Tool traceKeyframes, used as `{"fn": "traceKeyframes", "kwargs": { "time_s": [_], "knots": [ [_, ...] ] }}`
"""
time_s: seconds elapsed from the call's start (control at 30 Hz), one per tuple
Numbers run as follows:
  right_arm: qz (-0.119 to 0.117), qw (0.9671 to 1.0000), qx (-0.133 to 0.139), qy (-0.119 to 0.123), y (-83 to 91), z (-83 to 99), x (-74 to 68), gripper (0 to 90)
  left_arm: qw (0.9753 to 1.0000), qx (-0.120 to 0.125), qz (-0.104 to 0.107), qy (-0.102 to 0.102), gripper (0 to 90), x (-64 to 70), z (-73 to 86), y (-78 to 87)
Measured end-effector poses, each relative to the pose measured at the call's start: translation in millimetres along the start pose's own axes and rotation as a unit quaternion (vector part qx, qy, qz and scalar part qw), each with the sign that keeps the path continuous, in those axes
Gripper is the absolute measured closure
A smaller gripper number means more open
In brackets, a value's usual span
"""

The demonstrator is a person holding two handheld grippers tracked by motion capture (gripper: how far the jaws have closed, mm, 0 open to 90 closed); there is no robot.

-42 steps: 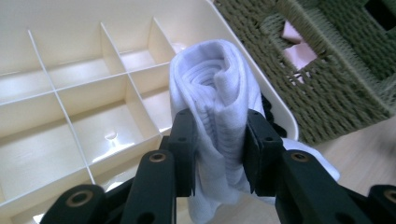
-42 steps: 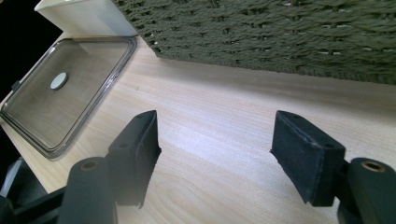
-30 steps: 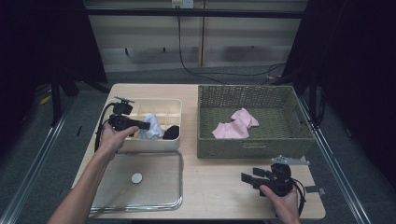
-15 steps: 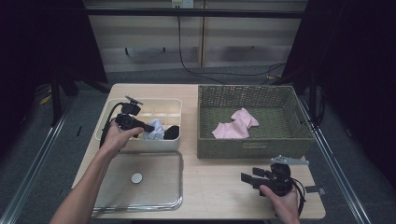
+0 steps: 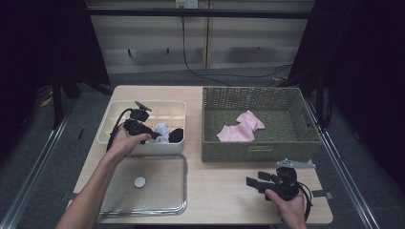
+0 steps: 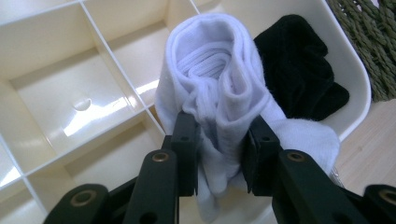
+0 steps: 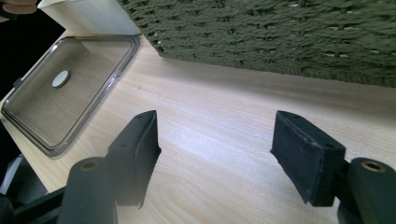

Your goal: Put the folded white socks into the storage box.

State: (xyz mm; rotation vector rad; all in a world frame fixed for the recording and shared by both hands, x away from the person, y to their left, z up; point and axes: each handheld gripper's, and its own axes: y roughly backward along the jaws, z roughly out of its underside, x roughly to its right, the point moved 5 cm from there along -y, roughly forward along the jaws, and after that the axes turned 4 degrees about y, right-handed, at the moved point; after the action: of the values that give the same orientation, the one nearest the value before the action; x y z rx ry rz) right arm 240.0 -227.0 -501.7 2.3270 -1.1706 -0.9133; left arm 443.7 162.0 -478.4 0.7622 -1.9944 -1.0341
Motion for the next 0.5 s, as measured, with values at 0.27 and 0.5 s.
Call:
{"fn": "traceKeyframes", "kwargs": {
  "time_s": [0.27, 0.5],
  "knots": [
    [-0.001, 1.0000, -0.002, 0.002, -1.3, 0.3, -1.3, 31.2, 0.9998, -0.012, 0.014, 0.006, 72.3, -1.9, 2.9, -8.3],
    [-0.001, 1.0000, -0.004, 0.000, -0.8, 0.5, 0.1, 31.2, 0.9995, -0.010, 0.023, 0.018, 69.6, -2.3, 2.8, -4.2]
  ]
}}
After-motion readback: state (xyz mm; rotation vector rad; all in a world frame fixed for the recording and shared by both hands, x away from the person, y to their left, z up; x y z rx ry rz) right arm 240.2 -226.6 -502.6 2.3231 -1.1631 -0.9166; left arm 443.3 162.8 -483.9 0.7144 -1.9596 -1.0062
